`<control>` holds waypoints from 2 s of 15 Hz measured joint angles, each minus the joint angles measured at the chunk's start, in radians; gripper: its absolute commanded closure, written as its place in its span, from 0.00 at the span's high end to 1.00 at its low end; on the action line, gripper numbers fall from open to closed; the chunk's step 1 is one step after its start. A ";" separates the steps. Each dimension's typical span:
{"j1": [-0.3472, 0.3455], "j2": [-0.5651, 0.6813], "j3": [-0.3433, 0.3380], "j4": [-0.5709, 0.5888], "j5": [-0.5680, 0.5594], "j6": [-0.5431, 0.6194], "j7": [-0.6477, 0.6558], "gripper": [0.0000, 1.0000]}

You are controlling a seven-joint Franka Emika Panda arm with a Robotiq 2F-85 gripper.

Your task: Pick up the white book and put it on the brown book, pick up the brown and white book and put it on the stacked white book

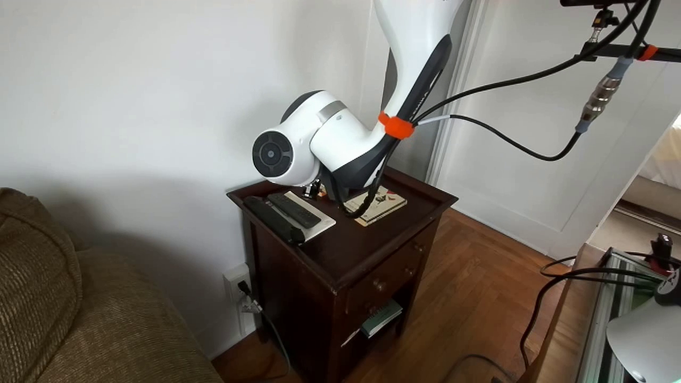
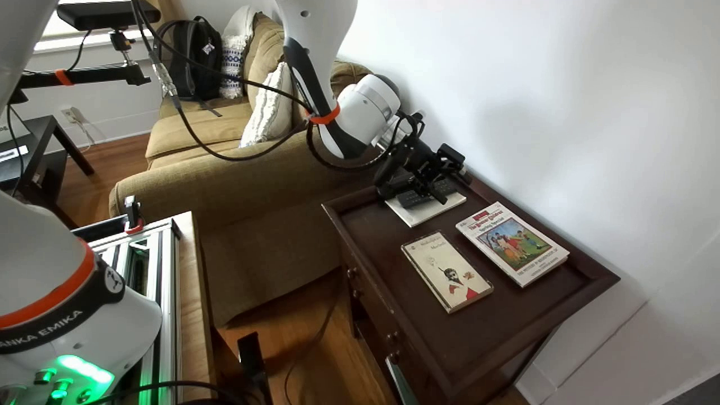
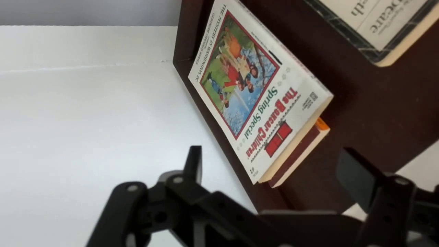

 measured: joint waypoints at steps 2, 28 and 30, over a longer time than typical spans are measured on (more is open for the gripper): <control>-0.006 -0.021 0.016 -0.003 0.066 0.023 -0.002 1.00; -0.015 -0.046 -0.148 -0.100 0.993 0.192 -0.318 1.00; -0.001 -0.039 -0.166 -0.107 0.993 0.229 -0.343 0.98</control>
